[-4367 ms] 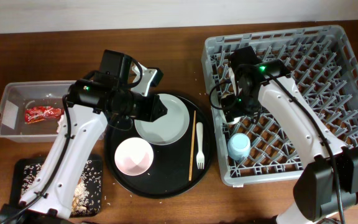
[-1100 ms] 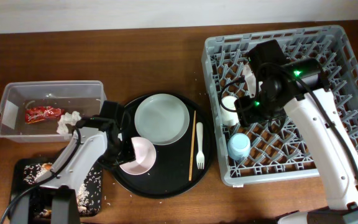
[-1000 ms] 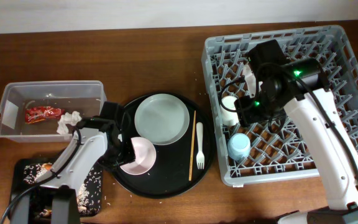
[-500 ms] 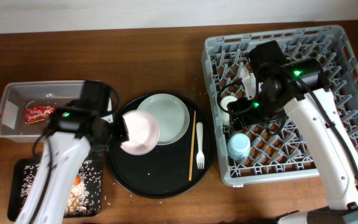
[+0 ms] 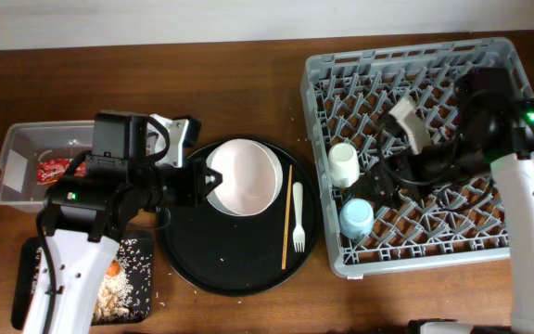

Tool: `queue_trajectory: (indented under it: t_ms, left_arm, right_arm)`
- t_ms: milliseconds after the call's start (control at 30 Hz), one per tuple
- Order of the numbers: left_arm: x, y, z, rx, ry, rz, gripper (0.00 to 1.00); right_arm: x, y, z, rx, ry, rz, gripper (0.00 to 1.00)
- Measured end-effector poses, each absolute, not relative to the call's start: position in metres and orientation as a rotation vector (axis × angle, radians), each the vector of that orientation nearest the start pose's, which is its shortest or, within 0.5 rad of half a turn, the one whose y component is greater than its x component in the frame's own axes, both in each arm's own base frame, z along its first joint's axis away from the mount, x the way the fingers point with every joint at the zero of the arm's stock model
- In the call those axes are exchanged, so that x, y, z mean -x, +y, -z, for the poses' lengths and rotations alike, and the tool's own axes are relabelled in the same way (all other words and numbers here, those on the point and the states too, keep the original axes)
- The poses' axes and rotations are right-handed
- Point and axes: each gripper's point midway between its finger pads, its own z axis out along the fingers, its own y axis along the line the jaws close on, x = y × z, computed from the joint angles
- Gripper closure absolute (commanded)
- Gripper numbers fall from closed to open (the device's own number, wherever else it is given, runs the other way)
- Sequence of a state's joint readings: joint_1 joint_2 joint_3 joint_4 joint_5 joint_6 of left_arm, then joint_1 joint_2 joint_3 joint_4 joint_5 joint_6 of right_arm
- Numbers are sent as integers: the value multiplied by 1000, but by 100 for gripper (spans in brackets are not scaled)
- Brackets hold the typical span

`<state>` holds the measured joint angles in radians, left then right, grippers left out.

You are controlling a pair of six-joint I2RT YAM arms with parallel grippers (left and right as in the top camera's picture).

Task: Sort waste into correct bins and load items into the dishwasher rack
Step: 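Lift the pink bowl and hand it to the right gripper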

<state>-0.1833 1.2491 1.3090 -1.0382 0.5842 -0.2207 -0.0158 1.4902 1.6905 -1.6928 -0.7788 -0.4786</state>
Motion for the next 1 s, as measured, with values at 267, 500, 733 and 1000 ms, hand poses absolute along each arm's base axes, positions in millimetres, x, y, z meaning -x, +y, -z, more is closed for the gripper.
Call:
queue_trajectory:
  t_ms: [267,500,733,1000]
  left_arm:
    - [-274,-138,-233,48,2666,610,100]
    - [-267,-171,-209,10,2738,470,100]
    - [-266,-176,-205,14,2755,481,100]
    - [-261,-176,-203,14,2779,496,100]
  right_arm:
    - [-256,149,-288,769,2554,-985,25]
    - [-267,175,-266,660,2701,-604,33]
    - [-271,192,-239,649,2782,-385,37]
    - [-271,214,-227,732,2775,-355,51]
